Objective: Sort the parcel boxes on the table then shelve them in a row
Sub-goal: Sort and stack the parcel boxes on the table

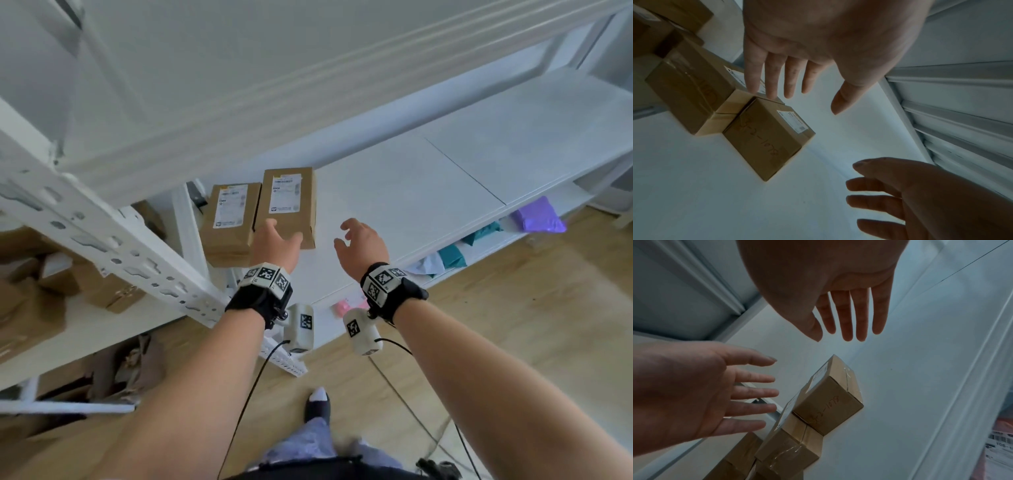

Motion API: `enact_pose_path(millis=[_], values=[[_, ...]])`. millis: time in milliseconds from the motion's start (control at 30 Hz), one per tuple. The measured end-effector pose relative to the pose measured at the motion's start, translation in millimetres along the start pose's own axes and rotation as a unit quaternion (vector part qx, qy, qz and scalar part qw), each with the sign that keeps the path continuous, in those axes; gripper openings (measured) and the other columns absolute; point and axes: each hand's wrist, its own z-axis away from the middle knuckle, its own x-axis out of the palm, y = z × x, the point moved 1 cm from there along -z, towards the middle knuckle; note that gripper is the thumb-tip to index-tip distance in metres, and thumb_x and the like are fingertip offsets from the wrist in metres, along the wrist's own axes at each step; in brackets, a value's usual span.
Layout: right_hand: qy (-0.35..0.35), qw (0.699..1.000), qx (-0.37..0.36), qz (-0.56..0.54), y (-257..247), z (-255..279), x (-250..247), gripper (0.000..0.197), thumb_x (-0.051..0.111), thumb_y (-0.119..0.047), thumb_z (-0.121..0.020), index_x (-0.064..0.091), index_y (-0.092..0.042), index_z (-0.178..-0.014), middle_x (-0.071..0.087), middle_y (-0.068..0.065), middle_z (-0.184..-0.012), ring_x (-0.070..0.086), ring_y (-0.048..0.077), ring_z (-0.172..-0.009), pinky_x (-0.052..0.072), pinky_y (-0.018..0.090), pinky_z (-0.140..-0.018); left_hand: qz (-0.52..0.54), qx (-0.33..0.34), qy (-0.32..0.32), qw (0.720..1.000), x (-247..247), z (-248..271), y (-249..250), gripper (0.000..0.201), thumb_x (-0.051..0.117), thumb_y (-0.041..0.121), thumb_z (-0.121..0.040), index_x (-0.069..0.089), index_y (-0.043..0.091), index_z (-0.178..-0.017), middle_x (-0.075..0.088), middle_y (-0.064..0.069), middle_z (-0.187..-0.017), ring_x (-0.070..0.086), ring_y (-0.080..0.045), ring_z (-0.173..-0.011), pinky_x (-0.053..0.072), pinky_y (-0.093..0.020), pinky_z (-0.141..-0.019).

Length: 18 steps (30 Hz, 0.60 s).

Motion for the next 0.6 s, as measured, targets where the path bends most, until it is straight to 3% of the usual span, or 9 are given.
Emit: enact_pose_path(millis=[133,233,333,400,433,467,533,600], values=[[-0.028,0.999,0.012,0.011,-7,-26,10,0.036,0.054,-0.029,-0.095,0.053,-0.016,-0.129,0.061,0.004,-0.121,0.059,0.025,-0.105,0.051,0.037,-0.085,-0.007,-0.018,0.022,1.0,-1,-30,10,0.063,0.06,0.03,-0.089,0.034,0.015,-0.144,0.048,-0.008,-0.136,0.056,-0.029,-0.113,0.049,-0.048,-0.096],[-0.046,0.998,0.033,0.0,-10,-48,17,0.04,0.053,-0.032,-0.096,0.05,-0.016,-0.133,0.059,0.006,-0.126,0.058,0.026,-0.11,0.05,0.038,-0.09,-0.082,-0.032,0.048,0.995,-1,-57,11,0.069,0.059,0.033,-0.09,0.03,0.014,-0.149,0.038,-0.011,-0.148,0.04,-0.033,-0.133,0.036,-0.049,-0.11],[-0.08,0.995,0.053,-0.013,-13,-70,26,0.047,0.052,-0.035,-0.097,0.045,-0.016,-0.139,0.055,0.009,-0.133,0.056,0.028,-0.117,0.048,0.04,-0.096,-0.135,-0.056,0.052,0.988,1,-78,12,0.066,0.06,0.035,-0.09,0.036,0.008,-0.145,0.041,-0.016,-0.146,0.037,-0.036,-0.134,0.03,-0.047,-0.113],[-0.103,0.993,0.053,-0.007,-14,-85,33,0.05,0.051,-0.036,-0.098,0.041,-0.015,-0.142,0.053,0.011,-0.135,0.054,0.03,-0.12,0.046,0.04,-0.097,-0.162,-0.065,0.033,0.984,3,-87,15,0.041,0.058,0.033,-0.093,0.053,0.002,-0.119,0.056,-0.017,-0.122,0.049,-0.034,-0.118,0.033,-0.043,-0.109],[-0.112,0.992,0.052,-0.001,-15,-93,36,0.051,0.049,-0.037,-0.099,0.039,-0.014,-0.143,0.052,0.012,-0.136,0.053,0.031,-0.121,0.046,0.04,-0.097,-0.166,-0.069,0.022,0.984,4,-89,18,0.026,0.056,0.029,-0.094,0.055,0.003,-0.094,0.057,-0.014,-0.098,0.053,-0.031,-0.1,0.036,-0.038,-0.103],[-0.121,0.991,0.053,0.004,-16,-100,40,0.052,0.048,-0.038,-0.099,0.038,-0.014,-0.144,0.051,0.013,-0.137,0.053,0.032,-0.121,0.045,0.04,-0.096,-0.168,-0.072,0.02,0.983,6,-90,19,0.031,0.053,0.026,-0.096,0.045,0.007,-0.073,0.048,-0.009,-0.078,0.049,-0.025,-0.08,0.035,-0.033,-0.092],[-0.144,0.988,0.05,0.011,-17,-112,48,0.052,0.045,-0.039,-0.101,0.038,-0.012,-0.144,0.051,0.015,-0.137,0.052,0.033,-0.122,0.045,0.041,-0.096,-0.177,-0.081,0.011,0.981,8,-87,26,0.04,0.046,0.023,-0.1,0.031,0.008,-0.067,0.032,-0.004,-0.07,0.035,-0.018,-0.067,0.026,-0.028,-0.078],[-0.167,0.985,0.046,0.012,-18,-121,57,0.051,0.042,-0.04,-0.101,0.039,-0.01,-0.142,0.052,0.016,-0.136,0.052,0.034,-0.122,0.044,0.04,-0.096,-0.174,-0.085,0.0,0.981,9,-90,33,0.035,0.041,0.018,-0.103,0.035,0.006,-0.071,0.034,-0.006,-0.073,0.036,-0.019,-0.069,0.028,-0.024,-0.067]])
